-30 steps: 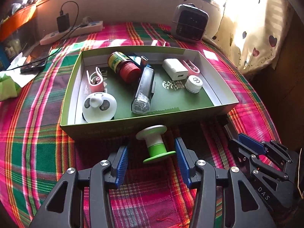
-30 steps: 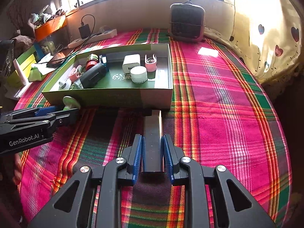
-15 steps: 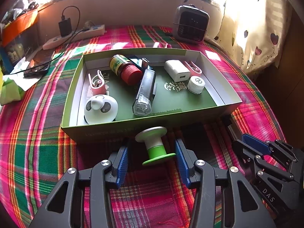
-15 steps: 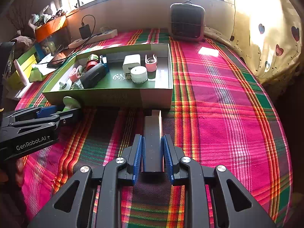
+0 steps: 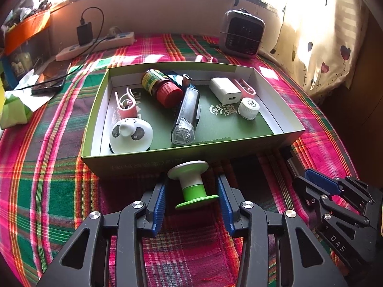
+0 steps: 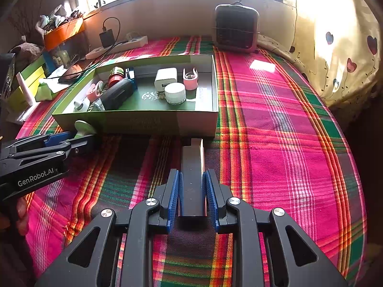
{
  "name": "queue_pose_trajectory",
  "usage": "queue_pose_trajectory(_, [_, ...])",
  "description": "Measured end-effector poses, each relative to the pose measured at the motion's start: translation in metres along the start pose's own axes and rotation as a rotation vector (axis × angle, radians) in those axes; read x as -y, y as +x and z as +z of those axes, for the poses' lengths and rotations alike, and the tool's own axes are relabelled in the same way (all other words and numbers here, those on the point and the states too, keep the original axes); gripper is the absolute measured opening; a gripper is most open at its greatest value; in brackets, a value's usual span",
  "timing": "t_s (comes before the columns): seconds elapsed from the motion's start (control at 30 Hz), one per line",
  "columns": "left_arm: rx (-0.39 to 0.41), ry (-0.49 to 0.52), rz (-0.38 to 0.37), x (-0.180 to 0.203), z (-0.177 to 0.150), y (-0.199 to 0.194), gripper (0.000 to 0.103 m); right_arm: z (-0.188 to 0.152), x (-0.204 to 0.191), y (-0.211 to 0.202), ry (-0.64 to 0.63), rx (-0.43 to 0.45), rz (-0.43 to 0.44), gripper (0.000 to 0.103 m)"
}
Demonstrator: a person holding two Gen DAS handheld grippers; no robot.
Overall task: Organize rigid objects
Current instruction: 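Lift the spool and black case and carry both over the tray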
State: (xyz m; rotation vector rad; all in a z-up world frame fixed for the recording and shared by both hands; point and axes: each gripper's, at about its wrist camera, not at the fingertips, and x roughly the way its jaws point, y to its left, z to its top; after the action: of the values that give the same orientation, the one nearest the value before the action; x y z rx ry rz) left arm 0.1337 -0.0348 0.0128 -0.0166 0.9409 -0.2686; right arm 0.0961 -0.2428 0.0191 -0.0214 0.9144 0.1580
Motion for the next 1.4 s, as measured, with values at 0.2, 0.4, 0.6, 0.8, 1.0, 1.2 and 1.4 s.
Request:
queue_pose_trajectory(0.2, [0.001,-0.009,-0.005,-0.002,-0.001,-0.001,0.039,0.0,0.001,0.0,0.004,0.001,0.004,0.024])
queue_pose_trajectory(0.4, [0.013,-0.017,-0.009,-0.005,-0.003,-0.007,0.039,0.0,0.001,-0.002,0.007,0.007,0.015,0.024])
queue_pose_trajectory(0.6, [0.029,-0.015,-0.016,-0.005,-0.004,-0.015,0.039,0.001,-0.001,-0.007,0.001,0.026,0.036,0.024])
queue_pose_trajectory(0.8, [0.049,-0.011,-0.021,-0.004,-0.004,-0.025,0.039,0.003,-0.002,-0.012,0.003,0.041,0.049,0.024])
queue_pose_trajectory(1.0, [0.077,-0.007,-0.02,-0.004,0.0,-0.036,0.039,0.006,-0.003,-0.019,0.0,0.061,0.057,0.024])
queue_pose_trajectory(1.2, [0.105,-0.001,-0.014,-0.006,0.007,-0.045,0.039,0.014,-0.005,-0.026,-0.007,0.084,0.064,0.024])
queue_pose_trajectory(1.4, [0.133,0.009,-0.018,-0.008,0.021,-0.05,0.039,0.024,-0.008,-0.031,-0.022,0.104,0.068,0.024])
